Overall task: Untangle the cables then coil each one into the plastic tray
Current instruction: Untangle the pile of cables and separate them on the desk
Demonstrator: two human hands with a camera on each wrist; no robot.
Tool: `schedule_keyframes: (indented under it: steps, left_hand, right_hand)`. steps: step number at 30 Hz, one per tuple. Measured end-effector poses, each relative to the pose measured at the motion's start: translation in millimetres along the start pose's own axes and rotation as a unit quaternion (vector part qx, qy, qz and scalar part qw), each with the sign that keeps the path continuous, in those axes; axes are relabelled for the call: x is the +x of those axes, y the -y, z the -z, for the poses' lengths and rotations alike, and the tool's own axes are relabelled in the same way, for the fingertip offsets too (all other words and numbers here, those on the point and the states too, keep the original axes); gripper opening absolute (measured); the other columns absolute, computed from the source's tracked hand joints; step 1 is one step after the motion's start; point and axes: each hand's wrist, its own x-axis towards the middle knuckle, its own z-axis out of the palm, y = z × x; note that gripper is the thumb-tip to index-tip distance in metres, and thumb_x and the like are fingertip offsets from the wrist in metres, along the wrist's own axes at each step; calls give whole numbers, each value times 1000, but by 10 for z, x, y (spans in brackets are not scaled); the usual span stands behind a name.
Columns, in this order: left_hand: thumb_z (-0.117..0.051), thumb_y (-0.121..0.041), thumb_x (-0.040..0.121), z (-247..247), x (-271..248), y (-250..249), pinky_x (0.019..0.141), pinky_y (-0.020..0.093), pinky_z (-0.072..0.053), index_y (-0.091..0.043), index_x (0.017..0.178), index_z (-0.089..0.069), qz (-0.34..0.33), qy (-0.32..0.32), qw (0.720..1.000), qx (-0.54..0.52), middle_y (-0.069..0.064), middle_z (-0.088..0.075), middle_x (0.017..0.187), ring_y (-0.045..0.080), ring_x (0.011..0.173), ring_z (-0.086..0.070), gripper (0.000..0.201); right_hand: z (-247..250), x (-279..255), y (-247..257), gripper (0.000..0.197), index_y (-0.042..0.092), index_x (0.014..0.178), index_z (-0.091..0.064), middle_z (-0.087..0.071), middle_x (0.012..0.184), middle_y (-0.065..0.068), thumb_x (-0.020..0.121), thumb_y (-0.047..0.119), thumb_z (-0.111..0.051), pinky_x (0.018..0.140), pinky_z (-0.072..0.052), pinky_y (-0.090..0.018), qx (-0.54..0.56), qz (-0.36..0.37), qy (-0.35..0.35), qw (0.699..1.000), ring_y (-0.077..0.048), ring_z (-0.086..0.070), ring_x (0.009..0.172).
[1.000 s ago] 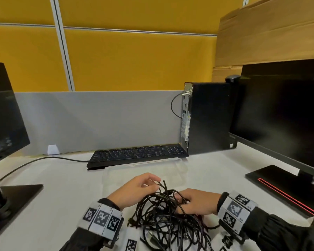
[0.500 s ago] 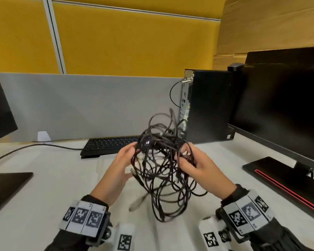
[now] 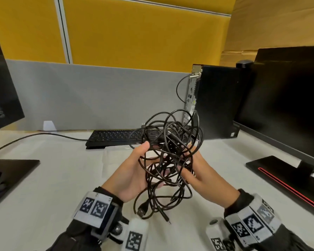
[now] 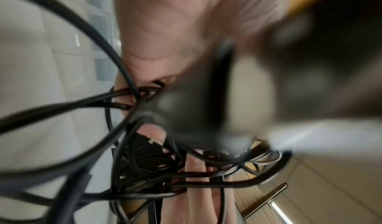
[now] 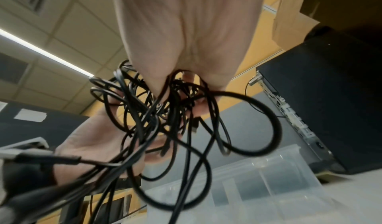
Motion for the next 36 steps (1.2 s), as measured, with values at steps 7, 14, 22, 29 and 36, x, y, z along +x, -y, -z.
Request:
schedule_keyframes:
  steps: [7, 14, 22, 29, 36]
  left_hand:
    - [-64, -23, 67, 33, 59, 75, 52, 28, -42, -16, 102, -48, -15, -36, 996, -76, 6, -59, 86, 17, 73, -55, 39]
    - [-72, -13, 52, -27, -31, 30, 69, 30, -55, -35, 87, -64, -234, -54, 968, 70, -3, -68, 85, 15, 80, -66, 42]
    - [-82, -2, 66, -121, -58, 101, 90, 22, -47, -21, 111, -44, -252, 2, 900, 356, -11, -52, 117, 7, 113, -56, 61]
    - [-68, 9, 74, 55, -106, -79, 106, 22, -36, -41, 126, -49, -222, 45, 906, 358, -17, -44, 141, 3, 136, -33, 75]
    - [-49, 10, 66, 110, -54, -33, 100, 41, -47, -32, 87, -70, -254, -63, 937, 230, -8, -68, 103, 12, 115, -57, 51]
  right_hand:
    - [41, 71, -50, 31, 34, 114, -41, -53, 118, 10, 93, 16, -55, 100, -42, -26, 109, -112, -3, 988, 0, -50, 115]
    - [317, -55, -37, 28, 31, 112, -62, -55, 125, -2, 86, 42, -57, 84, -53, -51, 422, -321, -35, 847, -23, -61, 106]
    - [329, 3, 60, 75, 12, 136, -43, -52, 135, -19, 77, 52, -66, 88, -49, -48, 529, -227, 64, 815, -35, -54, 115]
    - [248, 8, -71, 42, -1, 105, -57, -68, 107, -12, 67, 10, -70, 74, -54, -29, 579, -141, -103, 796, -22, -66, 94]
    - [302, -17, -116, 43, 8, 89, -36, -67, 118, -7, 58, -2, -63, 75, -56, -31, 567, -68, -127, 811, -22, -68, 94]
